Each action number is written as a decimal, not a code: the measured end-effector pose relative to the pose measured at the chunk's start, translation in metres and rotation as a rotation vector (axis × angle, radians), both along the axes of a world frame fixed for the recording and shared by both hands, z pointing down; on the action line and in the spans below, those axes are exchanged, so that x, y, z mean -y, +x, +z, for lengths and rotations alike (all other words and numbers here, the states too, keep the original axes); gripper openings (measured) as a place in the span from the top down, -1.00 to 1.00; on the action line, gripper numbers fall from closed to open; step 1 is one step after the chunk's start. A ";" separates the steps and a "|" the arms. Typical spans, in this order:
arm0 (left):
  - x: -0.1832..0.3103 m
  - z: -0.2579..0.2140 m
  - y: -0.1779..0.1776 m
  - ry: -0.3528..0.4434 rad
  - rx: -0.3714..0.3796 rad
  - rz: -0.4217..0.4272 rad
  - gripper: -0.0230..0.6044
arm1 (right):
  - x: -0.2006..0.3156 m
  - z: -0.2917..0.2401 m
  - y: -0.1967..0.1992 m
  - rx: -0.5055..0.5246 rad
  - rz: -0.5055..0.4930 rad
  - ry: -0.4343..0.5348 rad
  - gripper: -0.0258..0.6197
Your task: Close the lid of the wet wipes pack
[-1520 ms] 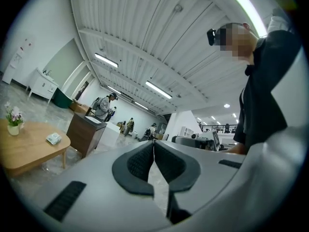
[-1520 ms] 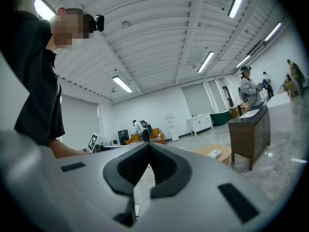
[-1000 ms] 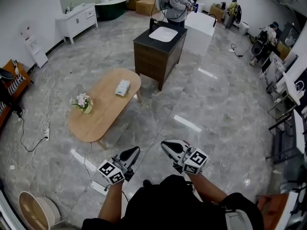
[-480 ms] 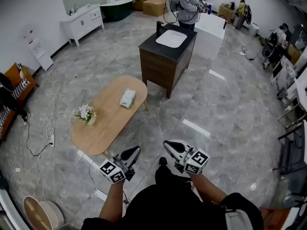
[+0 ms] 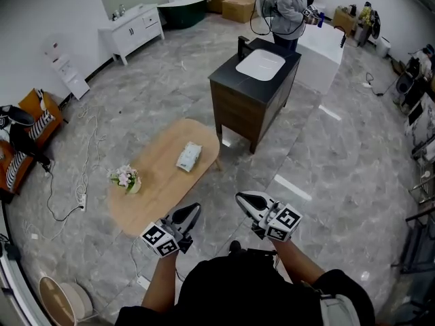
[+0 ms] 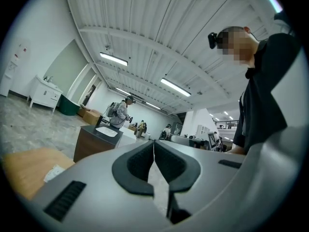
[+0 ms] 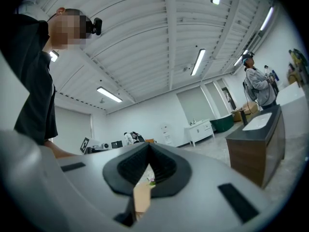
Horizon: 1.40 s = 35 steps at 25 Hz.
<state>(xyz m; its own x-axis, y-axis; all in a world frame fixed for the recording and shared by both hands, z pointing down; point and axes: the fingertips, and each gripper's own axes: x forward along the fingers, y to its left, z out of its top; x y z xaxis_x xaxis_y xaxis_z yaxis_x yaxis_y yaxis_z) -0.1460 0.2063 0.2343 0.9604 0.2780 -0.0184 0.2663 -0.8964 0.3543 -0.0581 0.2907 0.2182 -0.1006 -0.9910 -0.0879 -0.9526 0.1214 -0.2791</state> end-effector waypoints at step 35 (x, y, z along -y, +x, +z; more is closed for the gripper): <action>0.324 0.080 0.255 -0.156 0.054 -0.142 0.87 | 0.331 0.045 0.264 -0.009 -0.180 -0.192 0.89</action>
